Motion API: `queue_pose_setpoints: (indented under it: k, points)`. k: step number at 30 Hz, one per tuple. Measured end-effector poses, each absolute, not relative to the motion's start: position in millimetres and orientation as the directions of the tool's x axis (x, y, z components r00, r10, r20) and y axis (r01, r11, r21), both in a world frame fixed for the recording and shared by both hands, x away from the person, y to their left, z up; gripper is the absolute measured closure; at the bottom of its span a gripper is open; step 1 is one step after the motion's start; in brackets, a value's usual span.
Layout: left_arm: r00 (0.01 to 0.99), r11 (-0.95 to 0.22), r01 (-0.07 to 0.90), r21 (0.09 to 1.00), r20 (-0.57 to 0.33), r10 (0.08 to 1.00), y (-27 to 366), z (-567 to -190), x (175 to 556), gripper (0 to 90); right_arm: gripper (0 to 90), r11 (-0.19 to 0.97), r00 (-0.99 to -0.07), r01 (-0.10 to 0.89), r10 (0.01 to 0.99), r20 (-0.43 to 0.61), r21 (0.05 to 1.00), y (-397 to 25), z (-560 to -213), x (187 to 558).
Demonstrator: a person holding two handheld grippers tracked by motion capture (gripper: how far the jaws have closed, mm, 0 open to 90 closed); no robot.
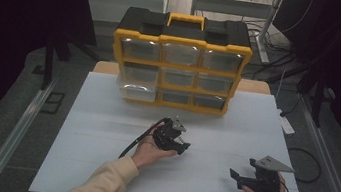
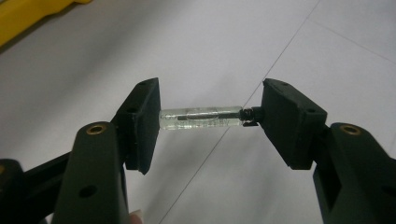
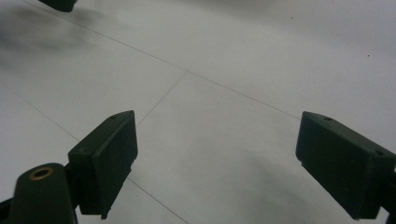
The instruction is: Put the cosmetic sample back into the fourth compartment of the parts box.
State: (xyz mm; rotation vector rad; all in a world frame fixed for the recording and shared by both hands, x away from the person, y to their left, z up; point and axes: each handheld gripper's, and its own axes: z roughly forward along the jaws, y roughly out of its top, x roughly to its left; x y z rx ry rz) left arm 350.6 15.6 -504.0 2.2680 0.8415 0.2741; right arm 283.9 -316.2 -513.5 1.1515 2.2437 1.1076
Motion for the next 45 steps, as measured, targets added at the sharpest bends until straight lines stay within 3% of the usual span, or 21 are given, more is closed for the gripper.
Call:
queue_pose_setpoints:
  k: [45]
  points:
    - [0.782, -0.459, 0.453, 0.764, -0.094, 0.616, 52.4, -458.1, 328.9, 39.8, 13.2, 0.354, -0.593, 0.499, 0.805, 0.014, 0.791, -315.2, -512.5, 283.4]
